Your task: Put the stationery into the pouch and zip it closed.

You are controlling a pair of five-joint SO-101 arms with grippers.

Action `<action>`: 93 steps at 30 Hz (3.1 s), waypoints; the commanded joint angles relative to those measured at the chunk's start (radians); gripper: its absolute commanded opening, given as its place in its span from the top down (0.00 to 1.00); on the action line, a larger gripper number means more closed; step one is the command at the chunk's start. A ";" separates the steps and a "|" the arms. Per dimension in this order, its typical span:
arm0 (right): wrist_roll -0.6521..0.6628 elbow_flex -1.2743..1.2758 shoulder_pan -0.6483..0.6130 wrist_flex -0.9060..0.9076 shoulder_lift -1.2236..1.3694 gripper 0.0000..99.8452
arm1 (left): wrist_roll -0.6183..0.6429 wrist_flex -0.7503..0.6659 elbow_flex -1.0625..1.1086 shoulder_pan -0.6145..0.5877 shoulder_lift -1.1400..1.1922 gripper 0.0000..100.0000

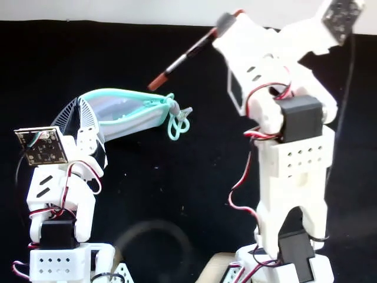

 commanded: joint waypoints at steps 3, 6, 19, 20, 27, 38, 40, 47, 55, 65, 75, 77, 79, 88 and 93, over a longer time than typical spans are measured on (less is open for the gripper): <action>-0.012 -0.033 -0.067 0.005 -0.018 1.00 | 0.011 0.009 0.088 -0.015 0.079 0.99; -0.012 -0.027 -0.097 0.005 -0.010 1.00 | 0.011 0.009 0.088 -0.015 0.079 0.99; -0.072 0.064 -0.130 -0.007 -0.005 1.00 | 0.011 0.011 0.088 -0.015 0.079 0.99; -0.072 0.090 -0.137 -0.012 -0.005 1.00 | 0.011 0.011 0.088 -0.015 0.079 0.99; -0.068 0.282 -0.148 -0.223 -0.007 1.00 | 0.011 0.011 0.088 -0.015 0.077 0.99; -0.066 0.463 -0.297 -0.251 -0.015 1.00 | 0.011 0.011 0.090 -0.015 0.077 0.99; -0.066 0.476 -0.334 -0.251 -0.015 1.00 | 0.011 0.011 0.090 -0.015 0.077 0.99; -0.011 0.472 -0.348 -0.271 -0.015 1.00 | 0.011 0.011 0.090 -0.015 0.077 0.99; 0.018 0.464 -0.302 -0.355 -0.019 1.00 | 0.011 0.008 0.124 -0.015 0.077 0.99; 0.061 0.467 -0.288 -0.358 -0.128 1.00 | 0.011 0.006 0.120 -0.015 0.077 0.99; 0.063 0.490 -0.242 -0.349 -0.134 1.00 | 0.011 0.006 0.125 -0.015 0.077 0.99; 0.084 0.498 -0.249 -0.344 -0.153 1.00 | 0.011 0.006 0.125 -0.015 0.077 0.99; 0.129 0.529 -0.272 -0.344 -0.183 1.00 | 0.011 0.006 0.125 -0.015 0.077 0.99; 0.330 0.753 -0.397 -0.344 -0.291 0.99 | 0.011 0.006 0.125 -0.015 0.077 0.99; 0.525 0.760 -0.414 -0.346 -0.292 0.99 | 0.011 0.006 0.127 -0.015 0.077 0.99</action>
